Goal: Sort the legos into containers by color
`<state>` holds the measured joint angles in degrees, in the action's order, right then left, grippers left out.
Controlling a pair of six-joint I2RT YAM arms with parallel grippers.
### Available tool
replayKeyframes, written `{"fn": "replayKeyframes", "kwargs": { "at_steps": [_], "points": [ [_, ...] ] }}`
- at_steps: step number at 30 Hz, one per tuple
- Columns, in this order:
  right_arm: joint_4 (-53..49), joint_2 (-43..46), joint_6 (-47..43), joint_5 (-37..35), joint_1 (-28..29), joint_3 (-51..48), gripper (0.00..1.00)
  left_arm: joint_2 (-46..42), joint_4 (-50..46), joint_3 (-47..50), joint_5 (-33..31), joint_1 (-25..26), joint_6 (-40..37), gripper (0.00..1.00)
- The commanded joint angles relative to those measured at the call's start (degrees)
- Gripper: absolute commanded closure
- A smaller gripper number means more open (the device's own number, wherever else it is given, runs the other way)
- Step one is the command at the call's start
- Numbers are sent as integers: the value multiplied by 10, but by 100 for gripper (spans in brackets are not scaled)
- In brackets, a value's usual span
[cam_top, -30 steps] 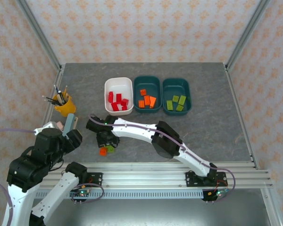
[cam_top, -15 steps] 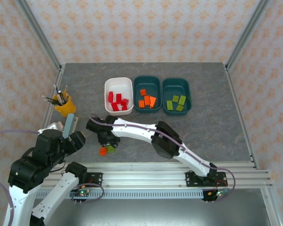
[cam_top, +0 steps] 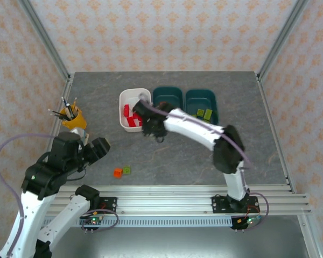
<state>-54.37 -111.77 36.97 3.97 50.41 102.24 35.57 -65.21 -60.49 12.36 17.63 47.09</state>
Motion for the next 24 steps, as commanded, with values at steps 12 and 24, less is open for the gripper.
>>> {"fn": "replayKeyframes", "kwargs": {
  "at_steps": [12, 24],
  "points": [
    [-19, -73, -113, 40, -311, 91, 79, 327, 307, -72, 51, 105, 26, 17],
    [-88, -296, -118, 77, -358, 321, 74, 475, 305, -168, 10, 113, 39, 17]
  ]
}}
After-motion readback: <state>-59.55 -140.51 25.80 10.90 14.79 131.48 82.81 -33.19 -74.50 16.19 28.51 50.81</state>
